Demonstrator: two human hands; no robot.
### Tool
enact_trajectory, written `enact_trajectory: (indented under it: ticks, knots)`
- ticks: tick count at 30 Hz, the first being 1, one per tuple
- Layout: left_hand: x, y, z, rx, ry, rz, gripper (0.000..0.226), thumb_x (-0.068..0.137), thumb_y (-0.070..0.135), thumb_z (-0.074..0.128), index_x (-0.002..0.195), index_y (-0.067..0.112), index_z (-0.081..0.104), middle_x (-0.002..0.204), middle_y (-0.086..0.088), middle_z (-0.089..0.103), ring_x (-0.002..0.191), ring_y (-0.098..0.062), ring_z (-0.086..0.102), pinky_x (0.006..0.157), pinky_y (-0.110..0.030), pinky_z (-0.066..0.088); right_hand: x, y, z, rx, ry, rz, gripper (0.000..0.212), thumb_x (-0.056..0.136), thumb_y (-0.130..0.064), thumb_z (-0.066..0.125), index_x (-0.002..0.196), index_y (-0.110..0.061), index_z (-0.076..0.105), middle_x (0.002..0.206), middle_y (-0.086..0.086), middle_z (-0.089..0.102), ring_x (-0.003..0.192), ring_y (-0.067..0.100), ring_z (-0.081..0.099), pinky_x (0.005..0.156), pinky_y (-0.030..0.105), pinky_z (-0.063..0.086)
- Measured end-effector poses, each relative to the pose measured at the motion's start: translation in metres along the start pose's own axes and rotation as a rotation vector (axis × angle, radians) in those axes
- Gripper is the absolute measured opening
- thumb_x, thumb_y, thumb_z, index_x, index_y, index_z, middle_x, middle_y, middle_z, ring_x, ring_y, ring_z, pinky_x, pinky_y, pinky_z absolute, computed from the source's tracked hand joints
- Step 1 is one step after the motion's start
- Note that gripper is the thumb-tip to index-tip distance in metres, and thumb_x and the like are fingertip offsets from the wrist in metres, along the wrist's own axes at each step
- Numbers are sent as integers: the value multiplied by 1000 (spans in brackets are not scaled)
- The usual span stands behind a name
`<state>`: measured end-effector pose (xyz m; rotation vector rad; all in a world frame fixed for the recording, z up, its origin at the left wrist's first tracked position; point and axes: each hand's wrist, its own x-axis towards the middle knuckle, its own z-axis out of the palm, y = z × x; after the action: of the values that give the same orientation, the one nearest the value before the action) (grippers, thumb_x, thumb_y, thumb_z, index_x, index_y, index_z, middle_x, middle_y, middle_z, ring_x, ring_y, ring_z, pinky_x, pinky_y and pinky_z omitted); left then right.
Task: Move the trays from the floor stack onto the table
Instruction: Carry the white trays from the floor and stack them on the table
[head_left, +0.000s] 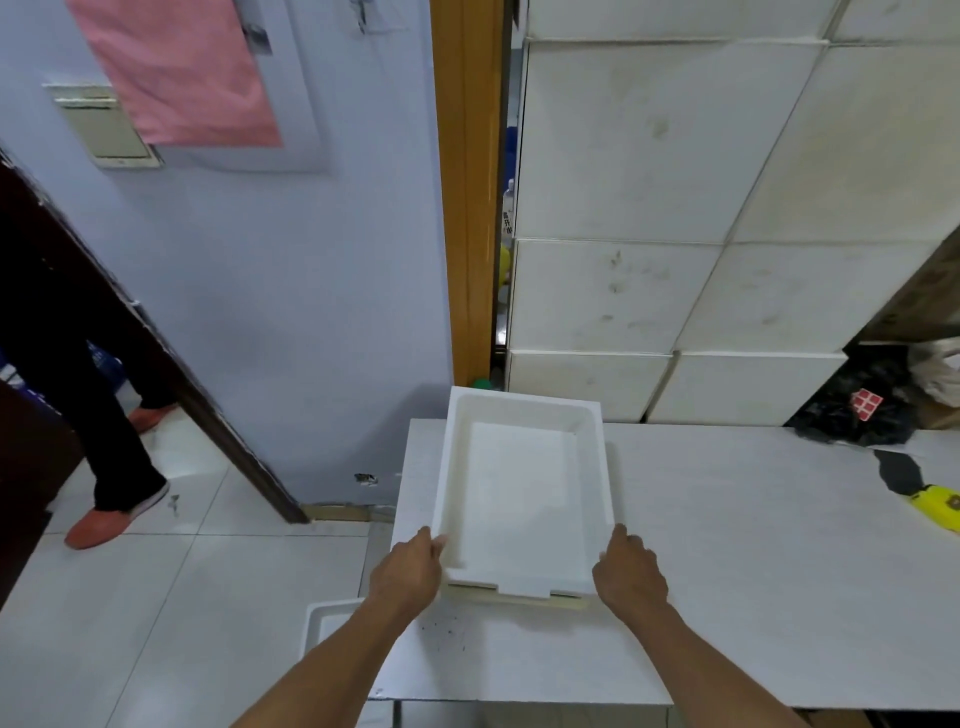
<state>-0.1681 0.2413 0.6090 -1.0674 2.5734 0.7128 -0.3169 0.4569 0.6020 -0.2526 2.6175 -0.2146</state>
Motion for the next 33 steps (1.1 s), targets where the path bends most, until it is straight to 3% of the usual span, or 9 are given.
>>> enact_trajectory:
  ticks: [4,7,11,14,18,24,27,30,33]
  knots:
    - [6,-18,-9,-72,95,41,48,100,45,16,109,19,56,104,-4,69,92,-23,64,83,-37,52,1,-30,-20,-118,297,-34,57,90,-16,45,144,-4,31,143,15,41,124,30,46,101,38,41]
    - [18,-39,-20,-111,122,-41,42,101,42,22,95,19,57,96,-3,67,84,-21,61,80,-34,51,4,-76,-29,145,404,-132,42,89,-7,47,131,-5,51,130,15,54,118,32,51,103,40,39]
    - [24,-85,-24,-92,42,-121,30,96,28,32,76,17,51,80,-2,61,77,-23,61,68,-29,45,-11,-156,-12,412,480,-431,34,81,9,49,106,-5,66,109,12,63,104,31,57,94,34,45]
    - [18,-136,-21,-90,3,-215,30,94,26,34,86,13,60,91,-6,67,82,-26,62,69,-28,43,-34,-219,21,378,419,-720,31,70,10,45,83,-6,67,88,10,65,85,28,58,79,26,40]
    - [4,-217,-11,-97,-30,-381,32,92,29,38,103,14,63,110,-14,67,99,-33,63,79,-33,47,-58,-289,92,286,122,-920,25,75,3,45,78,-3,69,83,13,67,84,30,58,76,36,46]
    - [16,-358,35,-163,-99,-575,31,91,25,40,96,8,64,107,-18,69,97,-35,64,82,-34,49,-29,-338,249,-55,-462,-586,30,88,-11,43,107,-1,65,116,20,64,111,36,58,91,36,49]
    - [46,-419,80,-190,-166,-620,25,91,26,41,84,10,59,103,-18,69,94,-36,64,79,-33,48,1,-339,337,-155,-694,-338,27,91,-13,42,105,-2,62,114,18,62,109,33,59,85,34,46]
    - [89,-469,146,-227,-208,-650,26,89,28,41,89,11,61,99,-17,68,91,-37,62,79,-35,49,43,-323,435,-25,-724,-35,11,82,-14,50,82,-6,58,103,13,64,94,29,64,71,33,51]
    - [136,-507,225,-253,-169,-643,26,88,26,40,90,14,63,94,-10,71,90,-36,63,79,-37,50,92,-279,546,183,-625,261,52,66,-27,50,111,-1,62,110,22,68,97,38,68,86,45,57]
